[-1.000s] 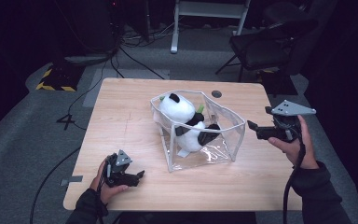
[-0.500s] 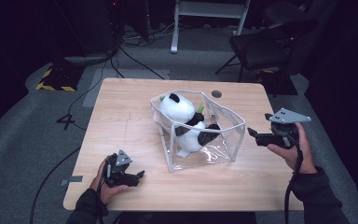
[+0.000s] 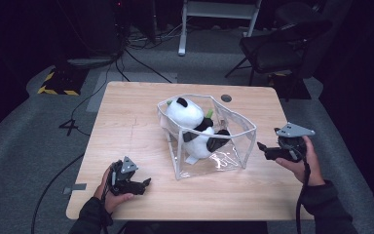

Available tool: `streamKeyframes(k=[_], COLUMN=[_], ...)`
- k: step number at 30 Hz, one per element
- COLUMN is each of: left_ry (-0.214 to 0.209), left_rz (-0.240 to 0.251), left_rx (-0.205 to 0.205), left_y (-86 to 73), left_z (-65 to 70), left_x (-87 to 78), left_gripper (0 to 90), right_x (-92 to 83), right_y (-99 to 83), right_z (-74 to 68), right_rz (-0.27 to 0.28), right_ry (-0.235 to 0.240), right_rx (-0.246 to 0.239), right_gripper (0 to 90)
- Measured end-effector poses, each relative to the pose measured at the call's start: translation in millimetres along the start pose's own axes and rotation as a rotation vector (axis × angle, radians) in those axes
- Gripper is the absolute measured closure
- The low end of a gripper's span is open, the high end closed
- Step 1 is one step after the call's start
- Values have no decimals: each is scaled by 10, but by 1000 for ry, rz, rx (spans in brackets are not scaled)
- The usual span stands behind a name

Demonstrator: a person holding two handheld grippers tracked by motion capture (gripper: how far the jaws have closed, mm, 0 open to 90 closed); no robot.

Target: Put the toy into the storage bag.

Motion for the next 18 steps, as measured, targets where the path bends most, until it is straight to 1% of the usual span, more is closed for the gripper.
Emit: streamKeyframes(k=[4, 7, 18], left_ry=[0, 1, 1], left_rz=[0, 0, 0], left_rx=[-2, -2, -1], left_y=[0, -1, -1], left_z=[1, 1, 0], left_x=[0, 0, 0], left_gripper=[131, 131, 131], right_x=[97, 154, 277], right_y=[-123, -206, -420], right_z=[-13, -27, -76], right_rz=[-27, -43, -82], right_ry=[-1, 7, 19], right_rx=[-4, -2, 6], right_gripper=[181, 181, 181])
Point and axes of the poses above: each handheld gripper's, and its own axes: x roughly forward along the jaws, y roughly out of its top, z roughly to its right, the point moved 4 cm from there along x, roughly forward along the jaws, and after that the axes turned 1 degree about -x, right-handed, at the moved point
